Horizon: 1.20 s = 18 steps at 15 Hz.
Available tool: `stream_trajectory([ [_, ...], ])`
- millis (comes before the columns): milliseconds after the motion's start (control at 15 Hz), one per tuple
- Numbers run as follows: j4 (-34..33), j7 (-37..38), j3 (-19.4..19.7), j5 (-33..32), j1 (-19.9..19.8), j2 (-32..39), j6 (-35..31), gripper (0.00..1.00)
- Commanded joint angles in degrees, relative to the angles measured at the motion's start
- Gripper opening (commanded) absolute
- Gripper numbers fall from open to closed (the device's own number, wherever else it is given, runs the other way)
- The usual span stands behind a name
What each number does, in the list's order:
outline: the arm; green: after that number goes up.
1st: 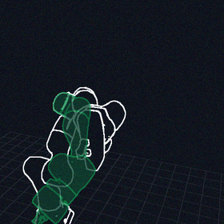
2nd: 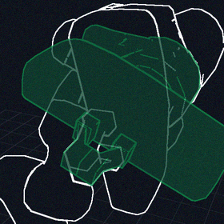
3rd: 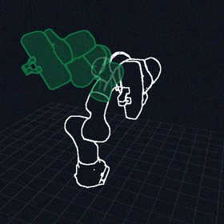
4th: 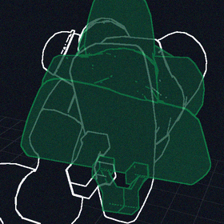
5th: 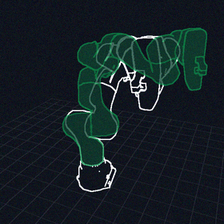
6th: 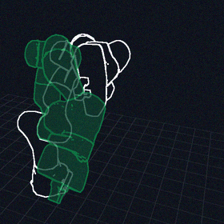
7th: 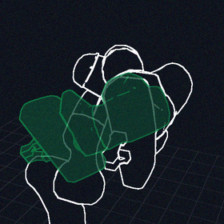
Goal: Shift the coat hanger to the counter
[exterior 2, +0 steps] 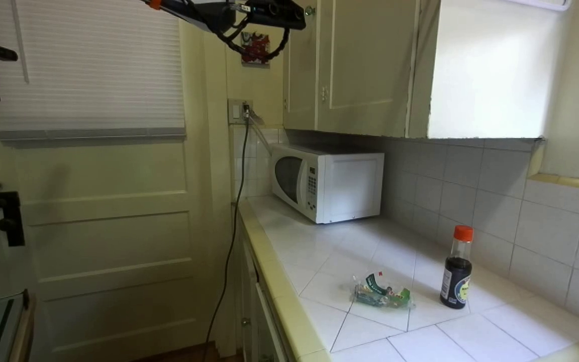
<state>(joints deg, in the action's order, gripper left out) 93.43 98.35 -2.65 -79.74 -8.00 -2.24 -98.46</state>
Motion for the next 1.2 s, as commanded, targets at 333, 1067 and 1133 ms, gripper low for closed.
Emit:
stream_trajectory([
  [333,-4.04,0.84,3.27,-0.77,2.46,3.93,0.37,1.00],
  [1067,-9.25,0.31,6.37,-1.18,2.17,9.78,1.01,1.00],
  [1133,-9.35,0.48,6.67,-1.03,2.12,9.92,1.19,1.00],
])
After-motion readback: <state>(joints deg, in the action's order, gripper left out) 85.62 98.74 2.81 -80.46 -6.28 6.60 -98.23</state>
